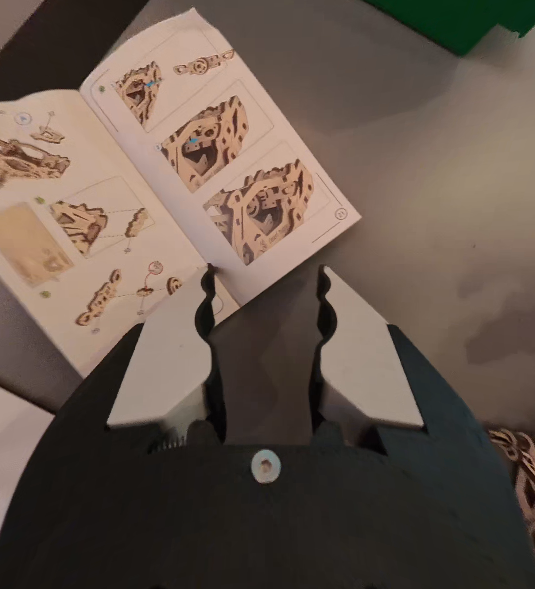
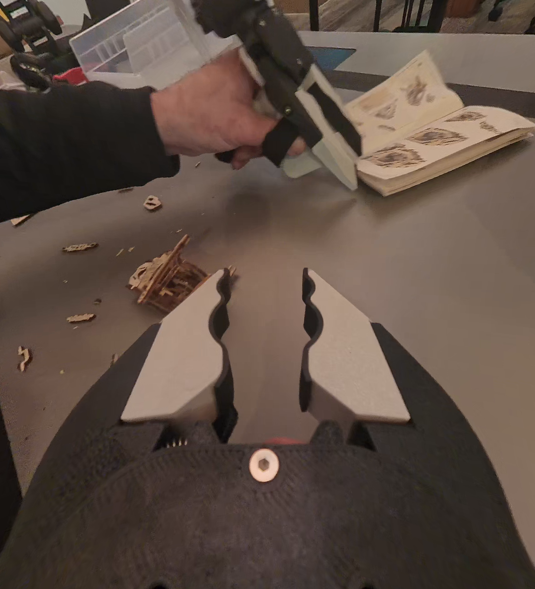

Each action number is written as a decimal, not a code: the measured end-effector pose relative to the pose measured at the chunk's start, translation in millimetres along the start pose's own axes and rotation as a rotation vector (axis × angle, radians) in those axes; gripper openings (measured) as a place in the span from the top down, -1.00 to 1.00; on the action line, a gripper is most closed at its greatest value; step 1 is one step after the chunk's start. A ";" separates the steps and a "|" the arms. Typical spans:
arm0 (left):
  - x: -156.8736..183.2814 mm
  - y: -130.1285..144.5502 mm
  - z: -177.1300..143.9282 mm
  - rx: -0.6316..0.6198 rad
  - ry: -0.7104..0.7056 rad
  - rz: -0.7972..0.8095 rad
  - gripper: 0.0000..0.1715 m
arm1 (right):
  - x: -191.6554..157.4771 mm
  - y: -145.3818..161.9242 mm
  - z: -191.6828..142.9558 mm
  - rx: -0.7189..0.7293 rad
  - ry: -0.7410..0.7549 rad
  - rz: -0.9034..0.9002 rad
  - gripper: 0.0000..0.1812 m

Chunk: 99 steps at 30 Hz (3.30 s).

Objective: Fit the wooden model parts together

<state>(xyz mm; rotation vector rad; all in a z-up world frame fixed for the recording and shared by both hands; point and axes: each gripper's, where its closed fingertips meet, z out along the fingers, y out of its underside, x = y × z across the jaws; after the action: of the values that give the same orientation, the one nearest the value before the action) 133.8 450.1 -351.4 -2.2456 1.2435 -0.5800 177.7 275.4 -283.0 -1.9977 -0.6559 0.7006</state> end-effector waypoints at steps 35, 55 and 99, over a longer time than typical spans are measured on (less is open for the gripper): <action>117.9 73.8 -57.9 0.067 0.375 -0.181 0.42 | 34.2 4.6 53.6 -0.173 0.037 -0.013 0.41; 121.4 70.5 -71.1 0.082 0.481 -0.202 0.18 | -13.4 -37.1 77.0 -0.118 -0.089 -0.188 0.54; 78.2 60.4 -40.2 0.048 0.238 -0.038 0.68 | 62.4 -4.6 123.4 -0.340 0.008 -0.488 0.52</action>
<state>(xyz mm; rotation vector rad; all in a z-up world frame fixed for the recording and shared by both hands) 109.6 346.2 -347.4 -2.2136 1.2861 -0.9032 135.0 390.2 -347.2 -2.0190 -1.2702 0.2977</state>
